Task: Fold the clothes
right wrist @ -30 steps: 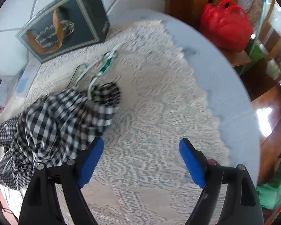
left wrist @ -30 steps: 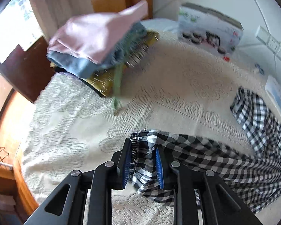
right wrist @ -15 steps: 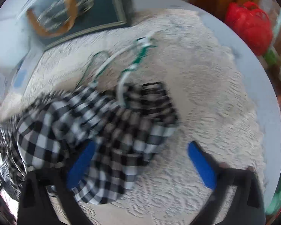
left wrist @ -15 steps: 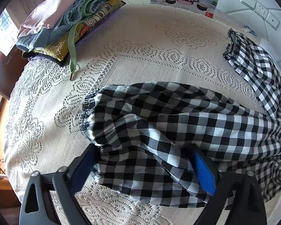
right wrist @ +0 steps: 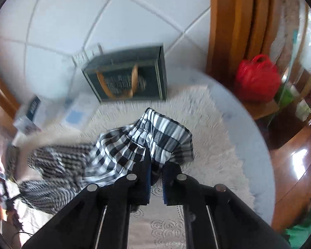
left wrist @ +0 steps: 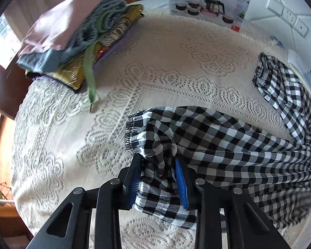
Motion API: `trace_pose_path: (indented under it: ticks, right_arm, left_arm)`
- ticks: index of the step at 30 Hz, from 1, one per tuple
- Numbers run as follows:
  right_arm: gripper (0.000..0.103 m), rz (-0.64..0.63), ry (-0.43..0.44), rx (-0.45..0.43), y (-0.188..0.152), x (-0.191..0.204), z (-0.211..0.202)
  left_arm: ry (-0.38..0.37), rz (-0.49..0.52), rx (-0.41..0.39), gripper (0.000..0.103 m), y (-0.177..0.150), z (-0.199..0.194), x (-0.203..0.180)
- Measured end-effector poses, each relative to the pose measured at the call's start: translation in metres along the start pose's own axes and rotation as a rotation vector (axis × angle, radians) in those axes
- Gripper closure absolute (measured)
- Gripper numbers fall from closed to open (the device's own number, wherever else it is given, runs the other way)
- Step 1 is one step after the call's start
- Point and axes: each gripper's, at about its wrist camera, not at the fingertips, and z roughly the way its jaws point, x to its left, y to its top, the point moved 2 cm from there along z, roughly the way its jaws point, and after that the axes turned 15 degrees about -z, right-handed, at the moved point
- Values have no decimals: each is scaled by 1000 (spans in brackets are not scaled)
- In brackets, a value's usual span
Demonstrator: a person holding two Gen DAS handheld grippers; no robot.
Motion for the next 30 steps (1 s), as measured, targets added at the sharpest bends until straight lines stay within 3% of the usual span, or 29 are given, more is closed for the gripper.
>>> trace_pose_path:
  ticks: [3,5,6,7,8,9,18,20,22,24,30]
  right_arm:
    - [91,63,-85,46,3,-15,2]
    - [72,78,-159,118,-8,-21,16]
    - [48,61,-184,136,-16,-22,23]
    - [29,44,-204,151,-24,-23,29]
    - [25,34,-185,157,-32,-25,34]
    - [25,38,-178,180,-40,-31,41]
    - [25,221,-76,367,-108,-72,112]
    - [25,253,-67,389,-122,-77,120]
    - [24,268,-62,404,-133,-78,126]
    - [21,276,-58,421,-139,-77,131]
    - [15,347,-8,428,-141,-79,134]
  left_arm:
    - [-2,25,1,70,3,3,-5]
    - [-8,40,-2,65,4,3,-8]
    - [-9,46,-4,55,4,4,-9]
    - [3,44,-8,37,3,3,-6]
    - [14,42,-11,29,3,2,-3]
    - [18,37,-13,22,4,2,0]
    - [-39,10,-31,19,6,-23,33]
    - [-54,14,-33,13,8,-30,38]
    - [-61,21,-15,0,10,-29,42]
    - [-66,14,2,0,7,-33,60]
    - [-168,-40,27,0,7,-22,55]
